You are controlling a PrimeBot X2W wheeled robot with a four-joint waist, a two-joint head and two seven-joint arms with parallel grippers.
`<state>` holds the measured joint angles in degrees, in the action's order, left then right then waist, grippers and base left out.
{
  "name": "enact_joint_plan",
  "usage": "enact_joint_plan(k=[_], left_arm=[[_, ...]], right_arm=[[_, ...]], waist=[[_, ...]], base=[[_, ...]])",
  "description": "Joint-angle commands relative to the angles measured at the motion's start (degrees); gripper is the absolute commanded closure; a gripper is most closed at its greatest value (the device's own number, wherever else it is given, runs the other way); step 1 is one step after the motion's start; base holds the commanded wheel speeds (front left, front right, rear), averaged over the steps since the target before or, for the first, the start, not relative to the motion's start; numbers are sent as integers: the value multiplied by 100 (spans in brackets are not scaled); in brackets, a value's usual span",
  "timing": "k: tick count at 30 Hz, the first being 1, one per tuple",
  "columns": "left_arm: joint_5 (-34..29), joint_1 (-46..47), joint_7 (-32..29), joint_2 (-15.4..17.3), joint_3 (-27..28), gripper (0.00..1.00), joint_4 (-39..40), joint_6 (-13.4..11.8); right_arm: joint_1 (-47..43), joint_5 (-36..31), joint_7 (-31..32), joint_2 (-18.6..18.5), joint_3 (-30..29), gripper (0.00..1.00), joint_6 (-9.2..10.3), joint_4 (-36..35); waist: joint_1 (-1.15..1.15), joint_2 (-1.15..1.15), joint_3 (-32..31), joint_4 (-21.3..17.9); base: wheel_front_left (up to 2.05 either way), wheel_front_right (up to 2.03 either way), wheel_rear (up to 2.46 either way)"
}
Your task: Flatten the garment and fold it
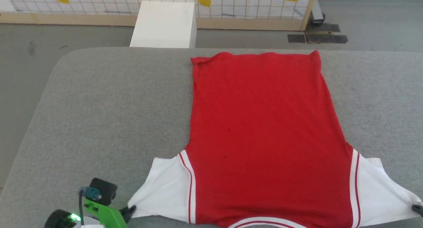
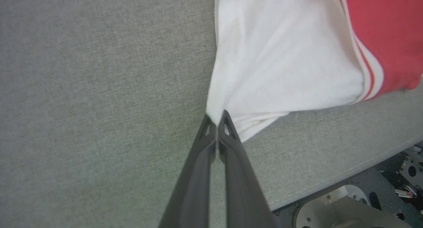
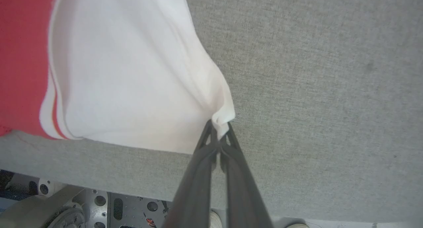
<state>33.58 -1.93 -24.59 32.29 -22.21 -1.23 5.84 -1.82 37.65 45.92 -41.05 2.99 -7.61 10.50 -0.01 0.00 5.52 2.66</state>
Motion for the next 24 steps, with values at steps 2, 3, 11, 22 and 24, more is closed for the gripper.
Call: enact_joint_plan(k=[2,3,11,22,24], left_arm=[[69,24,56,-67,-40,100,-17,30],[84,62,76,-84,-58,100,-11,40],[238,282,130,-185,-83,100,482,67],[75,466,-42,-405,-386,100,1719,-51],[36,552,7,-482,-443,100,1842,-43]], right_arm=[[-33,-213,54,129,-218,60,12,-164],[3,-273,66,210,-321,0,12,-258],[608,-428,562,412,-802,0,12,-1122],[3090,-758,1390,486,-734,0,12,-885],[3588,-883,1525,483,-690,0,12,-638]], waist=[[1,0,140,115],[1,0,176,146],[1,0,656,512],[1,0,1896,1262],[1,0,2120,1412]], base=[[0,0,0],[0,0,0],[0,0,0],[0,0,0],[0,0,0]])
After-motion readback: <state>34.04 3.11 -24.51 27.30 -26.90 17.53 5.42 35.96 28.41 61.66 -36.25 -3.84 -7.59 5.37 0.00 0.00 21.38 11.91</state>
